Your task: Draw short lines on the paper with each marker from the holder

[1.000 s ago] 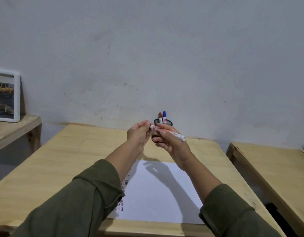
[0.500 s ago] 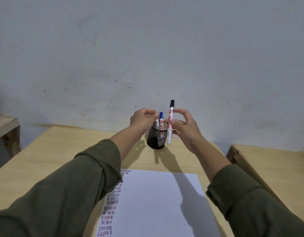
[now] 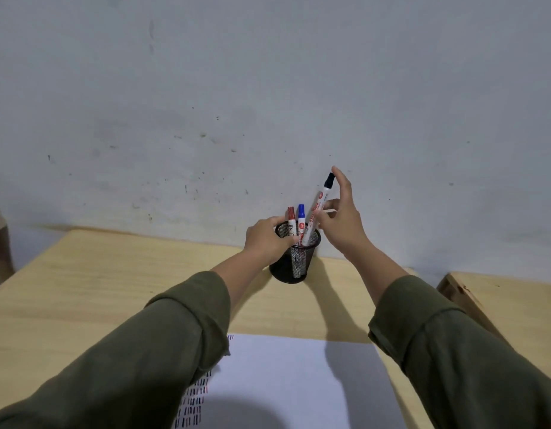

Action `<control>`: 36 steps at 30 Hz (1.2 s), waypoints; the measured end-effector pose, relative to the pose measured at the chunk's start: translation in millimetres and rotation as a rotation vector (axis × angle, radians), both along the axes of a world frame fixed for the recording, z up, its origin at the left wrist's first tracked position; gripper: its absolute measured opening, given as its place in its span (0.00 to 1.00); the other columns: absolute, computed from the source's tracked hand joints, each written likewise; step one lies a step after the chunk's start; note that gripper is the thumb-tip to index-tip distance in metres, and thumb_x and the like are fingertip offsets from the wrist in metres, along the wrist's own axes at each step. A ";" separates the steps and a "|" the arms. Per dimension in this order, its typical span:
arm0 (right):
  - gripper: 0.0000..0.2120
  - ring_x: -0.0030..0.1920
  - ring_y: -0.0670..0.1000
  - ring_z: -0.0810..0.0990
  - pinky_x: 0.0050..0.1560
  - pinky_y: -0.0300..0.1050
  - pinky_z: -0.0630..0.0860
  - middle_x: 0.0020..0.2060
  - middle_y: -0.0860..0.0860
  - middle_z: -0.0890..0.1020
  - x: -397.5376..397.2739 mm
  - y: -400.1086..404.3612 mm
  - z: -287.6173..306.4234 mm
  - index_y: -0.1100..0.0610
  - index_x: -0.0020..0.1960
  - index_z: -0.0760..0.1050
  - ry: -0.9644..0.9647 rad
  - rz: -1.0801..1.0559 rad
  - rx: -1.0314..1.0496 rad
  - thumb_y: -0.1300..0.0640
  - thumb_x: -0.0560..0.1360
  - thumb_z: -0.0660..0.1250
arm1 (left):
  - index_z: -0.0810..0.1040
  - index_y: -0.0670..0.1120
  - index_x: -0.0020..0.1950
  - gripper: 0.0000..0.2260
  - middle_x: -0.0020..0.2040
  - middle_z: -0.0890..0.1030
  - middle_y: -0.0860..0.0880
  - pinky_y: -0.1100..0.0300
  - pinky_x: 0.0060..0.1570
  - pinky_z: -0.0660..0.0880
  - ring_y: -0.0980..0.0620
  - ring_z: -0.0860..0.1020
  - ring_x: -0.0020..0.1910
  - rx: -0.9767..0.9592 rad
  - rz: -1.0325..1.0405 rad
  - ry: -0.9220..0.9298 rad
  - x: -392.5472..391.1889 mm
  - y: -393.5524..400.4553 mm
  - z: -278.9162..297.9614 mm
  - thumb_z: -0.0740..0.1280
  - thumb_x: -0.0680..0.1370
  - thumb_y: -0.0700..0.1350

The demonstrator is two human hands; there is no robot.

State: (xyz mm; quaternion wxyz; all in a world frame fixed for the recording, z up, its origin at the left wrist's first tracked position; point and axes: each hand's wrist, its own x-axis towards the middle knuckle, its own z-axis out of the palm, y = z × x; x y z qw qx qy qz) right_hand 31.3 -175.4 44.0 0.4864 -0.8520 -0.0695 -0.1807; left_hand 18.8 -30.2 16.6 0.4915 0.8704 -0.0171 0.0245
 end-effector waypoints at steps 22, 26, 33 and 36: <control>0.21 0.40 0.51 0.77 0.34 0.35 0.68 0.41 0.56 0.83 20.4 3.9 -34.1 0.48 0.63 0.72 0.047 -0.056 -0.295 0.60 0.72 0.68 | 0.74 0.47 0.67 0.24 0.62 0.80 0.45 0.54 0.65 0.69 0.46 0.74 0.65 -0.018 0.005 -0.025 6.8 -0.5 -9.5 0.72 0.72 0.47; 0.23 0.42 0.53 0.78 0.35 0.38 0.69 0.41 0.57 0.82 20.0 5.7 -35.3 0.48 0.64 0.72 0.039 -0.061 -0.282 0.61 0.71 0.68 | 0.72 0.46 0.69 0.26 0.64 0.79 0.45 0.52 0.67 0.68 0.45 0.73 0.67 -0.012 0.015 -0.017 8.1 -1.6 -11.5 0.72 0.72 0.48; 0.30 0.47 0.52 0.76 0.45 0.40 0.68 0.44 0.56 0.84 10.0 0.9 -33.6 0.47 0.70 0.65 0.090 -0.060 -0.294 0.61 0.72 0.69 | 0.72 0.47 0.69 0.24 0.65 0.78 0.45 0.56 0.66 0.66 0.46 0.73 0.67 0.016 0.024 -0.046 4.2 -3.7 -13.3 0.70 0.73 0.48; 0.28 0.47 0.50 0.75 0.46 0.40 0.67 0.48 0.56 0.84 -0.6 0.0 -23.2 0.48 0.71 0.64 0.088 -0.064 -0.288 0.59 0.74 0.67 | 0.71 0.47 0.70 0.25 0.67 0.76 0.44 0.54 0.67 0.65 0.44 0.69 0.69 0.046 0.037 -0.066 0.7 -3.4 -8.8 0.69 0.74 0.51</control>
